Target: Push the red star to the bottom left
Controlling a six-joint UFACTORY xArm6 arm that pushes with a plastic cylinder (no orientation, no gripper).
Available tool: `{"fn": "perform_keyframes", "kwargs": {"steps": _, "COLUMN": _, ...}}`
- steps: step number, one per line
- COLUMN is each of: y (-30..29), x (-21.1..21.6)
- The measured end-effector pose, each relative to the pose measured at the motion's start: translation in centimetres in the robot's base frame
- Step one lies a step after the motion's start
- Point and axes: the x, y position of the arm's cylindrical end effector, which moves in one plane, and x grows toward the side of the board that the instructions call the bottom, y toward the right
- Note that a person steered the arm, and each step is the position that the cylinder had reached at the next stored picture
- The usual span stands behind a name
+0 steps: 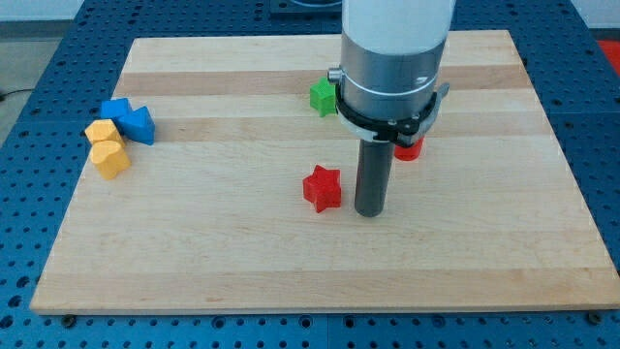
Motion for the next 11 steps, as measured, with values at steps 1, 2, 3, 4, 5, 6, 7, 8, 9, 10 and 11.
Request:
{"fn": "perform_keyframes", "kwargs": {"steps": 1, "y": 0.0, "x": 1.1}}
{"fn": "perform_keyframes", "kwargs": {"steps": 2, "y": 0.0, "x": 1.5}}
{"fn": "perform_keyframes", "kwargs": {"steps": 3, "y": 1.6, "x": -0.2}}
{"fn": "perform_keyframes", "kwargs": {"steps": 4, "y": 1.3, "x": -4.1}}
{"fn": "perform_keyframes", "kwargs": {"steps": 5, "y": -2.1, "x": -5.6}}
{"fn": "perform_keyframes", "kwargs": {"steps": 6, "y": -5.2, "x": -5.4}}
{"fn": "perform_keyframes", "kwargs": {"steps": 7, "y": -6.1, "x": -5.4}}
{"fn": "perform_keyframes", "kwargs": {"steps": 8, "y": -5.7, "x": -5.1}}
{"fn": "perform_keyframes", "kwargs": {"steps": 9, "y": -0.2, "x": -5.0}}
{"fn": "perform_keyframes", "kwargs": {"steps": 10, "y": 0.6, "x": -4.0}}
{"fn": "perform_keyframes", "kwargs": {"steps": 11, "y": -1.3, "x": -2.0}}
